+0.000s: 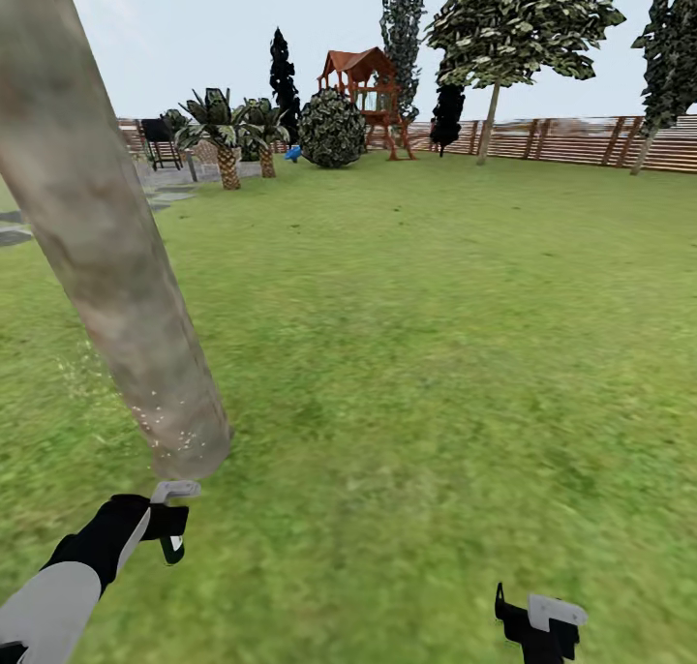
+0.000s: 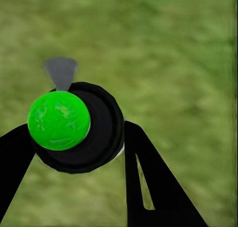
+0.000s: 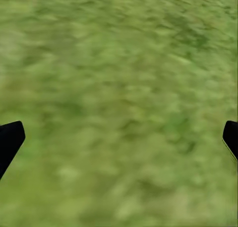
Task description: In the garden, pick up the pesticide atomizer on the floor and spray pesticide onto both trees until each tree trunk is fully covered.
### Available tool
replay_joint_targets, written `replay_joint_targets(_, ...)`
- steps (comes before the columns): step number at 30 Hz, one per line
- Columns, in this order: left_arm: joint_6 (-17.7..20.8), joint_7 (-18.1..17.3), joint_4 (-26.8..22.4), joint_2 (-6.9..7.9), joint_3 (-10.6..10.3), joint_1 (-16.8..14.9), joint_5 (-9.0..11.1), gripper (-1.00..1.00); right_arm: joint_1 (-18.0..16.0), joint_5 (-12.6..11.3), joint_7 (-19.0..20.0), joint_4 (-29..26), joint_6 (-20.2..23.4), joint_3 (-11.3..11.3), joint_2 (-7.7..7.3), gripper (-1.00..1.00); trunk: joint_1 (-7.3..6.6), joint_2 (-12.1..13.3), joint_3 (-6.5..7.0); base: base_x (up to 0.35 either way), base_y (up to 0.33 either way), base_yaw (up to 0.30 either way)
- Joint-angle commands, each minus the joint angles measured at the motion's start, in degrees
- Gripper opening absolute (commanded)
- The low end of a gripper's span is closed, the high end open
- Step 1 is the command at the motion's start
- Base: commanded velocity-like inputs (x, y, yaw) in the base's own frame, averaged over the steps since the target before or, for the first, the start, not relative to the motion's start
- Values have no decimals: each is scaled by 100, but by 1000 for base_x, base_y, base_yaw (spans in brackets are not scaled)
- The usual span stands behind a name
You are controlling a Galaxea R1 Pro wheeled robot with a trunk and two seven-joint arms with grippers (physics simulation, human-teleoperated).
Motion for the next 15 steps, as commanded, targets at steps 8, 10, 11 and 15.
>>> replay_joint_targets(8,0,0,-4,3,3,0,-1,-100,0,0,-2,0,-4,0,0,100,0,0,0,48,-264,100)
replay_joint_targets(10,0,0,-4,2,5,0,-1,-100,0,0,0,0,-3,0,0,100,0,0,0,1,-272,262)
replay_joint_targets(11,0,0,-4,5,5,0,-1,-100,0,0,0,0,-4,0,0,100,0,0,0,0,-266,270)
replay_joint_targets(15,0,0,-4,7,7,0,-3,-100,0,0,0,0,-2,0,0,100,0,0,0,0,-206,275)
